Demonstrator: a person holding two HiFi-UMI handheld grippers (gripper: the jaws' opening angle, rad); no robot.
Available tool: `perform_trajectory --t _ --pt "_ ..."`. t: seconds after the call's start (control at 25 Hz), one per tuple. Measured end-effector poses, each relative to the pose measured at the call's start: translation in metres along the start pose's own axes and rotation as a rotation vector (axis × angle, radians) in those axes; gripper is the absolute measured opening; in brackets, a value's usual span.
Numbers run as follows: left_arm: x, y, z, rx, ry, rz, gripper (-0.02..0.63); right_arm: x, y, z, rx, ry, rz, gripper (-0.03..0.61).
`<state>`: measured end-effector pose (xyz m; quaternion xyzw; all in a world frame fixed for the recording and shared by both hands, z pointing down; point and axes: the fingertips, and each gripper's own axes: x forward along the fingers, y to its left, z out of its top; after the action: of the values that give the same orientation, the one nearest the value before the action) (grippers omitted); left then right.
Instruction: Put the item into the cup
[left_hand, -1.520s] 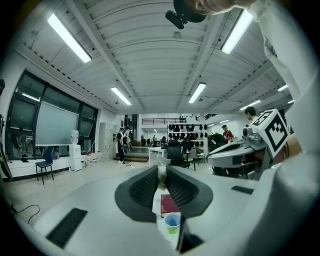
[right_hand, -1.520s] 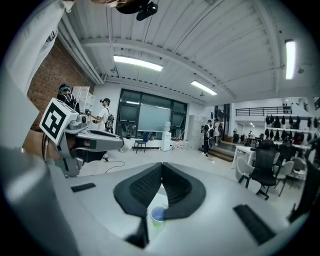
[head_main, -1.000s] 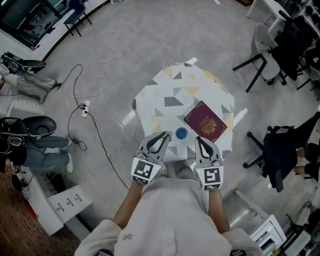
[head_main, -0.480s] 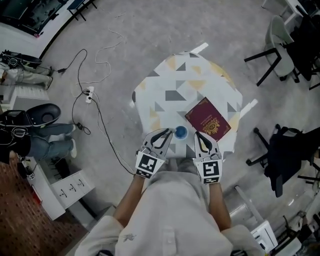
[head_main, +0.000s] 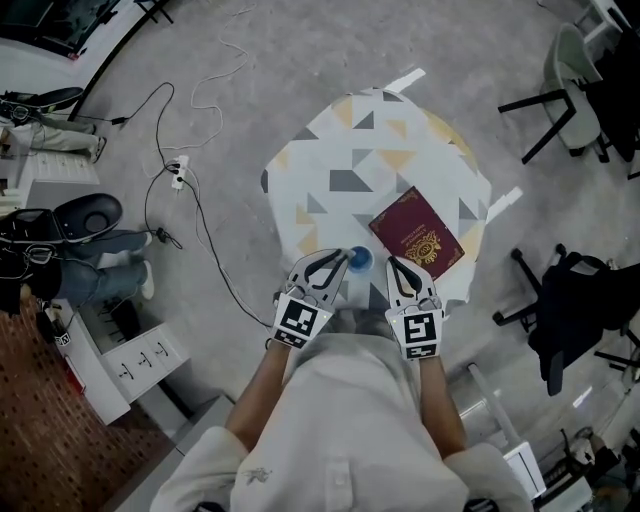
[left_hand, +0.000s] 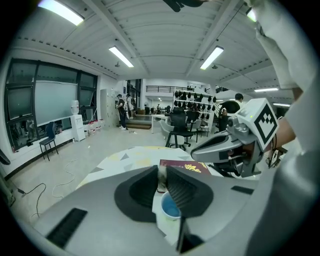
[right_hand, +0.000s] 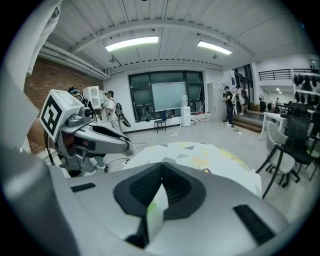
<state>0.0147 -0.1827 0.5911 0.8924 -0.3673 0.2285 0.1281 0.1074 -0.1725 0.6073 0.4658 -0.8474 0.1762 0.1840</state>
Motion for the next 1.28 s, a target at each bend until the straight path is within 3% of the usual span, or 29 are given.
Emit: perform_trajectory --t 0.84,1.28 --pt "0.038 -0.018 -0.058 0.068 0.184 -0.038 0.066 0.010 0.002 -0.046 0.021 0.095 0.042 0.008" --pt "0.051 -0.028 -0.076 0.095 0.267 -0.072 0.069 0.009 0.003 -0.049 0.036 0.094 0.032 0.008"
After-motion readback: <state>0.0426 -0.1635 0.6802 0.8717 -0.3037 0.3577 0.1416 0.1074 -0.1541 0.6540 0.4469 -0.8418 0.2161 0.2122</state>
